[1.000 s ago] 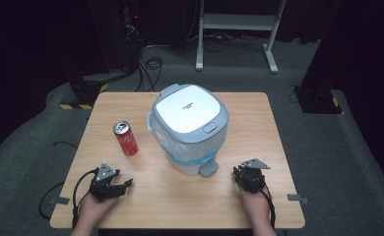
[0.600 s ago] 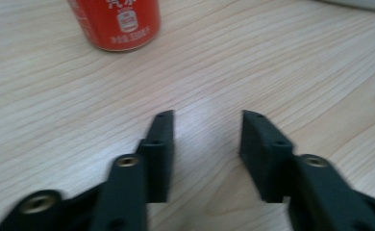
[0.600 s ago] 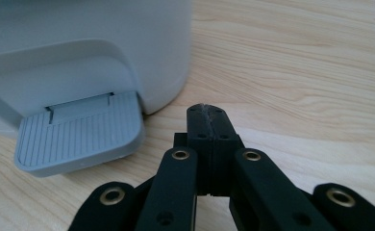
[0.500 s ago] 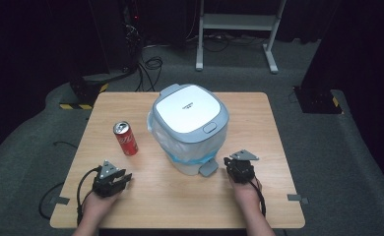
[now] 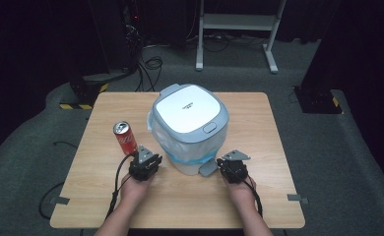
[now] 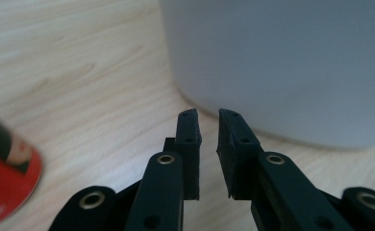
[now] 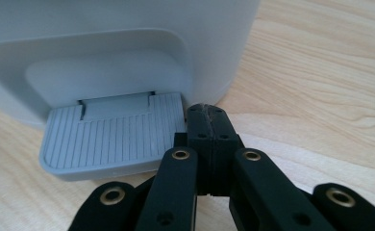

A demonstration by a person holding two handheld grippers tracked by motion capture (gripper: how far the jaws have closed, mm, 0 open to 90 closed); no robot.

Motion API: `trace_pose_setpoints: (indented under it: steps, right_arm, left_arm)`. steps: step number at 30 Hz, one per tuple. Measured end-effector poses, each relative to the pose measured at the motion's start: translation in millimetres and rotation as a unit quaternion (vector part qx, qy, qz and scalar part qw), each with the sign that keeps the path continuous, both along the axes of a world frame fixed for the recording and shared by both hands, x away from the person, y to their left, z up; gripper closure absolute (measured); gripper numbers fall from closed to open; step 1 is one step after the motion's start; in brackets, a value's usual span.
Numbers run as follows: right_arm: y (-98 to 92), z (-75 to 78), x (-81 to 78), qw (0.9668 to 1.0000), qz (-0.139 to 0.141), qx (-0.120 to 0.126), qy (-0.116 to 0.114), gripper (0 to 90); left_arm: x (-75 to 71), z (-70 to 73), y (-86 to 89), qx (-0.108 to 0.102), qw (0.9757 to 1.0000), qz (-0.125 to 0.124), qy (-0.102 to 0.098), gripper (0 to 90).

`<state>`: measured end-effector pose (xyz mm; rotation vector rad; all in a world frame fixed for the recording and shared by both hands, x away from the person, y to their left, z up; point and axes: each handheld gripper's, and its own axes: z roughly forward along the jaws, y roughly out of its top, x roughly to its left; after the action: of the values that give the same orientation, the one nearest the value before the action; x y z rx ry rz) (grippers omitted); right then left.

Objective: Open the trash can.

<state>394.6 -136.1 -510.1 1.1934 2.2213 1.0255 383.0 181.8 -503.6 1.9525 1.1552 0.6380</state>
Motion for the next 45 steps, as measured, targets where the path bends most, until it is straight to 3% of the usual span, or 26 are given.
trace_pose_setpoints:
  steps: [2, 3, 7, 14, 20, 24, 28, 34, 41, 42, 45]
  right_arm:
    - [-0.2, -1.2, -2.4, 1.0000, -0.001, -0.002, 0.001, 90.0]
    - [-0.6, -1.8, -3.2, 1.0000, 0.002, 0.000, 0.003, 90.0]
    - [1.8, -2.8, -6.7, 0.9999, 0.009, -0.003, 0.005, 90.0]
    - [18.7, -3.4, -22.3, 0.9990, 0.043, -0.010, 0.009, 90.0]
    - [38.0, -3.2, -34.6, 0.9971, 0.073, -0.019, 0.004, 90.0]
    - [45.4, -3.9, -37.3, 0.9965, 0.083, -0.014, 0.005, 90.0]
    - [47.8, -5.9, -35.8, 0.9964, 0.083, -0.019, 0.007, 89.9]
    - [44.9, -6.0, -37.4, 0.9963, 0.082, -0.023, 0.001, 87.2]
    - [35.0, -5.4, -38.6, 0.9968, 0.076, -0.023, 0.000, 84.1]
    - [32.8, -4.3, -38.8, 0.9972, 0.073, -0.018, -0.001, 83.7]
    - [30.8, -2.9, -39.0, 0.9972, 0.073, -0.015, -0.004, 82.9]
  left_arm:
    - [4.0, -0.1, -4.8, -0.006, 1.0000, -0.002, 0.003, 78.2]
    - [6.9, -1.1, -8.0, -0.019, 0.9998, -0.006, 0.008, 78.2]
    - [8.3, -2.4, -7.4, -0.028, 0.9995, -0.001, 0.014, 79.7]
    - [8.9, -0.2, -0.6, -0.019, 0.9997, 0.004, 0.012, 80.6]
    - [9.6, 1.1, 2.7, -0.031, 0.9994, 0.010, 0.012, 82.7]
    - [10.8, 0.1, 3.4, -0.028, 0.9995, 0.004, 0.012, 82.8]
    - [11.0, -2.6, 5.5, -0.033, 0.9993, 0.006, 0.017, 76.8]
    - [0.2, -9.9, 23.9, -0.020, 0.9996, 0.011, 0.017, 73.4]
    - [-23.0, -14.1, 60.3, 0.001, 0.9995, 0.024, 0.019, 68.9]
    - [-29.1, -13.4, 71.1, 0.011, 0.9994, 0.024, 0.023, 66.7]
    - [-36.7, -12.5, 82.2, 0.014, 0.9992, 0.028, 0.025, 64.4]
